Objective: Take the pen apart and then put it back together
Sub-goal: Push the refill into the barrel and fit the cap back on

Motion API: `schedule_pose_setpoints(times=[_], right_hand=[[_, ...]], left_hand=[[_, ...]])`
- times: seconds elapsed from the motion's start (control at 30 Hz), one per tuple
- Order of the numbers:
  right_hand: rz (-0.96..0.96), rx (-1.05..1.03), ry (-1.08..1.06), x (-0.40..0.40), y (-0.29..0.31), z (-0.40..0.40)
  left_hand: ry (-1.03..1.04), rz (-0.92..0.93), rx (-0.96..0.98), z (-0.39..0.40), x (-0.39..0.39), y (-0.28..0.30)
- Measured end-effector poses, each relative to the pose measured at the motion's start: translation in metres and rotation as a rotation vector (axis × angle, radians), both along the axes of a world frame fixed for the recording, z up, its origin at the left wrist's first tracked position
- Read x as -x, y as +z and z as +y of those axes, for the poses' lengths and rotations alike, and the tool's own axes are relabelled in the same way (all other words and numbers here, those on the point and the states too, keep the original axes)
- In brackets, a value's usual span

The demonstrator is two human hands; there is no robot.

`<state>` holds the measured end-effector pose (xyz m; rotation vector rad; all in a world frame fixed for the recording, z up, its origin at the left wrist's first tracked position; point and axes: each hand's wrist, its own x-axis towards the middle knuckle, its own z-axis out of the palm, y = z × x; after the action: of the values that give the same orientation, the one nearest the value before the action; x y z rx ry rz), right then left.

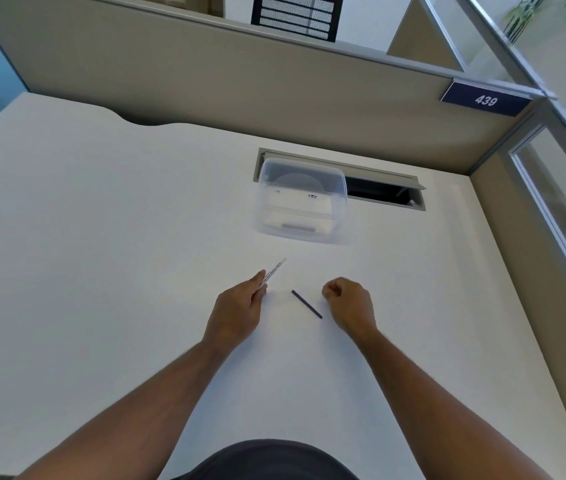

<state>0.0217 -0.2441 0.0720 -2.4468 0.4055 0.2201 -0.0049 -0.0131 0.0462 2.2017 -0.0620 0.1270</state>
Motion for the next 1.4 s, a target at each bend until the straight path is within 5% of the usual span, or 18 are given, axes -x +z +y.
schedule_pose_setpoints(times=[0.17, 0.4, 0.63, 0.83, 1.4], right_hand=[[-0.088, 0.231, 0.258, 0.026, -0.015, 0.017], [-0.080, 0.353, 0.350, 0.033, -0.019, 0.030], [0.022, -0.432, -0.129, 0.018, 0.004, 0.043], [-0.023, -0.844, -0.233, 0.002, 0.022, 0.060], [-0.032, -0.847, -0.233, -0.004, 0.018, 0.068]], left_hand=[[0.005, 0.139, 0.125, 0.001, 0.006, 0.001], [0.005, 0.509, 0.607, 0.014, 0.008, 0.002], [-0.064, 0.621, 0.666, 0.029, 0.015, 0.006], [-0.143, 0.697, 0.646, 0.033, 0.013, 0.005], [-0.220, 0.711, 0.608, 0.037, 0.010, 0.001]])
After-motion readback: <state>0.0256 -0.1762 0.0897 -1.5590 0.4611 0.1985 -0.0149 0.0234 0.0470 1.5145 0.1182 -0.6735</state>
